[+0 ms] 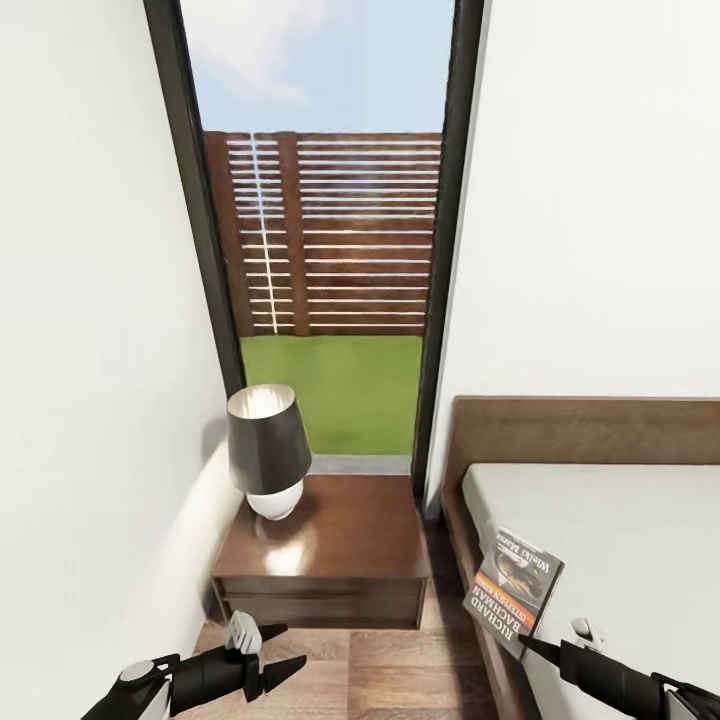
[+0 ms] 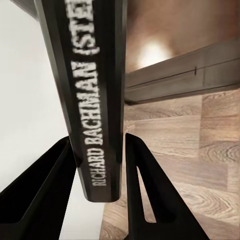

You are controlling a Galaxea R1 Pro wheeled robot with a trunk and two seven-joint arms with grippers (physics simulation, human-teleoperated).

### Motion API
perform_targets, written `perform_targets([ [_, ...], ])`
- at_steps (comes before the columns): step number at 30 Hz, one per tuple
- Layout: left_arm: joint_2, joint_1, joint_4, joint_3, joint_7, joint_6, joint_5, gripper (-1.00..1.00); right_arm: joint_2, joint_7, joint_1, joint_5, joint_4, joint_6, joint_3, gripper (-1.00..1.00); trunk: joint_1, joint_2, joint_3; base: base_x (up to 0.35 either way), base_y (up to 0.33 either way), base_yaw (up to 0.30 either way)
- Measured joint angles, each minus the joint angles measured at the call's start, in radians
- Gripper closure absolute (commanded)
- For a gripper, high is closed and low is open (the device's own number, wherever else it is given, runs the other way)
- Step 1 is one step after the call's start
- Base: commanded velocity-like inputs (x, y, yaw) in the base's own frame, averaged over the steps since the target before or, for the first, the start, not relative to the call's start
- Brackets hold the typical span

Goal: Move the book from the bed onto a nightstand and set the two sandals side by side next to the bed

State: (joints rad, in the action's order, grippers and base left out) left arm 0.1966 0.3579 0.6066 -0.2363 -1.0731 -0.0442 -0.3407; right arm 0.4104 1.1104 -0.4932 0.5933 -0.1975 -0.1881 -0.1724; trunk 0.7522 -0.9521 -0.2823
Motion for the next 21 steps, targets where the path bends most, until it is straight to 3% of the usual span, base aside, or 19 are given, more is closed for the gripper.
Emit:
perform_targets([
  [17,0.000,0.000,0.000,0.001,-0.005,0.000,-0.002,-1.00,0.000,-0.001,0.000,-0.001,0.000,0.000,-0.001,1.00,0.000,0.000,0.000,0.310,0.000,0.000],
  [21,0.002,0.000,0.000,0.005,-0.069,0.004,-0.008,-1.00,0.000,-0.002,0.000,-0.001,0.000,0.000,-0.002,1.00,0.000,0.000,0.000,0.231,0.000,0.000],
])
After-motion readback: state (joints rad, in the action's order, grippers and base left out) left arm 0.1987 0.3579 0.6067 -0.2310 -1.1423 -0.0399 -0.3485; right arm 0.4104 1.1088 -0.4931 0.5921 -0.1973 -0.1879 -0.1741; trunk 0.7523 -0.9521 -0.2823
